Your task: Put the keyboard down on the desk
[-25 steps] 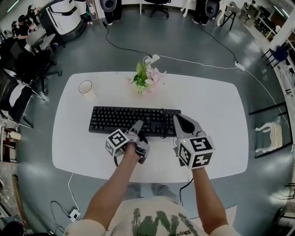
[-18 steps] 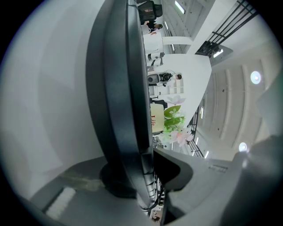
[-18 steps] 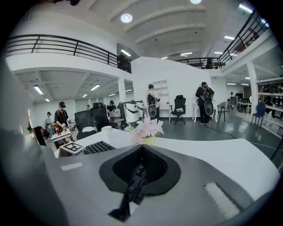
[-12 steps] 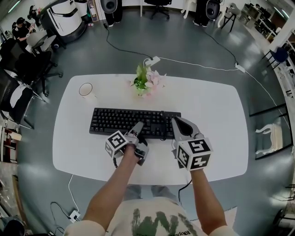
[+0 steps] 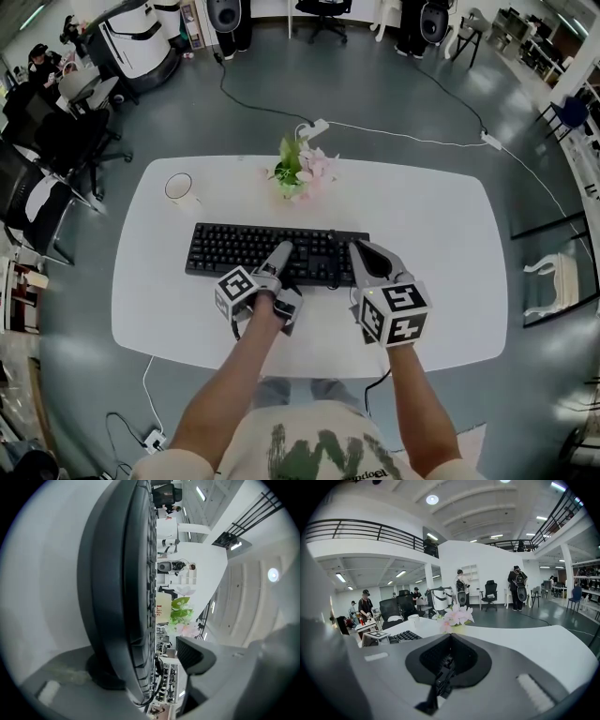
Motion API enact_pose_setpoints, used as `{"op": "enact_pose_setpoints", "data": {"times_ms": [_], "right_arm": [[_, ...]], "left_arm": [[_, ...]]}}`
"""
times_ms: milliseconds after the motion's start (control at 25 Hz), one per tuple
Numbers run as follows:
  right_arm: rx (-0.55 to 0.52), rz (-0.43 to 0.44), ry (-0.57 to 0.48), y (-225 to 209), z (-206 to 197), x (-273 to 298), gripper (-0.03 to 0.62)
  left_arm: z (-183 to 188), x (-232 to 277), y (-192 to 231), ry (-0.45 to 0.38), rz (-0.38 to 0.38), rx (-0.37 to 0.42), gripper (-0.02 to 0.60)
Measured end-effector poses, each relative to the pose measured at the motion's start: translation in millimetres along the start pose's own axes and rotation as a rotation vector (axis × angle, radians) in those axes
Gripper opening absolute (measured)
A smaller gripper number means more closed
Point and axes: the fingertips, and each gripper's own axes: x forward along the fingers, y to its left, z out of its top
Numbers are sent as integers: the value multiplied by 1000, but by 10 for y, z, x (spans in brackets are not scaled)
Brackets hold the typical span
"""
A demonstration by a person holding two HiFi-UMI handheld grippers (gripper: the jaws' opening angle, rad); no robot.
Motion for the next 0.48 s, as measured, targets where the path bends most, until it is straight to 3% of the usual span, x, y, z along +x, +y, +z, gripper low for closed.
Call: {"op": "enact_pose_setpoints", "data": {"times_ms": [200, 480], "right_arm": [[3, 7, -3, 14, 11, -21, -1], [10, 14, -3, 16, -9, -25, 0]], "left_arm": [[18, -9, 13, -14, 57, -48, 397], [32, -1, 14, -11, 140, -66, 431]]}}
